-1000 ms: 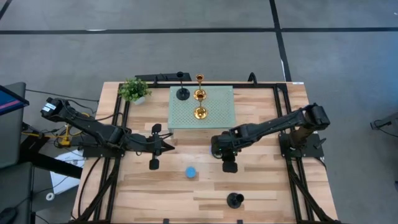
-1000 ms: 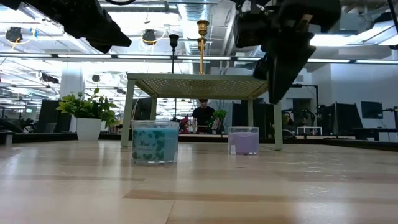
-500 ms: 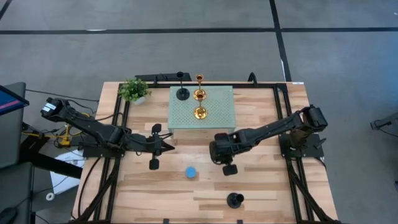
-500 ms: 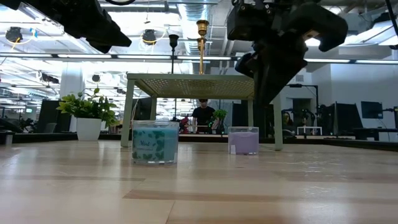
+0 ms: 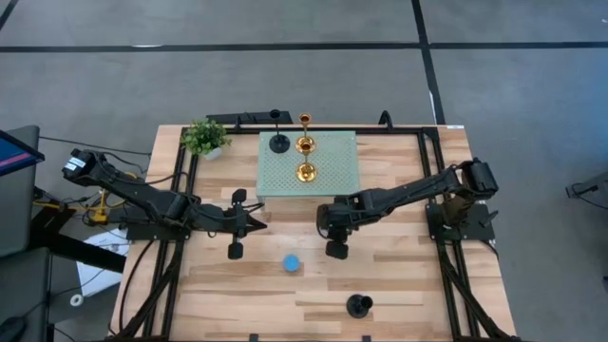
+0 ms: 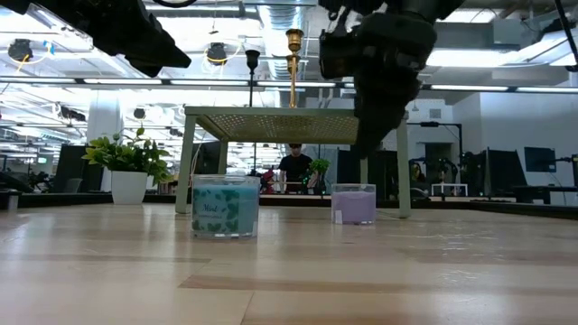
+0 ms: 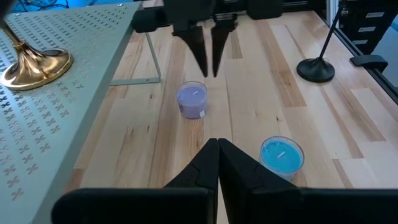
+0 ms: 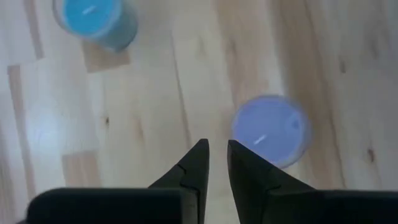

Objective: Pick & Place candle stick holders
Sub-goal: Put the purple scented candle on the shelf

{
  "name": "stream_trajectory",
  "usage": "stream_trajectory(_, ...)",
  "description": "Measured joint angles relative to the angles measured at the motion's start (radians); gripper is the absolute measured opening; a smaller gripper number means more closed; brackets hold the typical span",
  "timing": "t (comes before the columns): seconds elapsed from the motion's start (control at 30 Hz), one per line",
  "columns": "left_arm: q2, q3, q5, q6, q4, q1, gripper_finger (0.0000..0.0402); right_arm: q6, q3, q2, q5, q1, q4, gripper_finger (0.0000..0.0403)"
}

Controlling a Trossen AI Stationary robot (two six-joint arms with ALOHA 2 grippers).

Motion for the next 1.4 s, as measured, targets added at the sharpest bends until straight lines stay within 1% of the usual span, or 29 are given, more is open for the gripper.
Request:
stream_trajectory(0.17,0.0,0.0,0.0,0.0,0.0,0.0,0.0008,-0.143,0.0,0.0,-0.009,0.016,0.045,0.0051)
stream_trajectory(0.27,0.0,0.0,0.0,0.0,0.0,0.0,0.0008,-0.227,0.0,0.0,-0.051,0.032,0.046,0.0051)
stream_trajectory(0.57,0.0,0.0,0.0,0.0,0.0,0.0,0.0008,-0.237,0.0,-0.002,-0.167,0.066,0.047,0.0051)
stream_trajectory(0.77,0.0,0.0,0.0,0.0,0.0,0.0,0.0008,-0.218,0.0,-0.002,-0.235,0.066,0.05,0.0051)
stream_trajectory(0.87,0.0,0.0,0.0,0.0,0.0,0.0,0.0008,-0.124,0.0,-0.002,-0.239,0.059,0.068,0.0051)
stream_trajectory(1.03,0.0,0.0,0.0,0.0,0.0,0.0,0.0008,0.083,0.0,0.0,-0.239,0.03,0.067,0.0051)
stream_trajectory(1.27,0.0,0.0,0.0,0.0,0.0,0.0,0.0008,0.499,-0.037,0.0,-0.239,-0.002,0.075,0.0051)
stream_trajectory(1.4,0.0,0.0,0.0,0.0,0.0,0.0,0.0008,0.654,-0.081,0.0,-0.23,-0.008,0.107,0.0051)
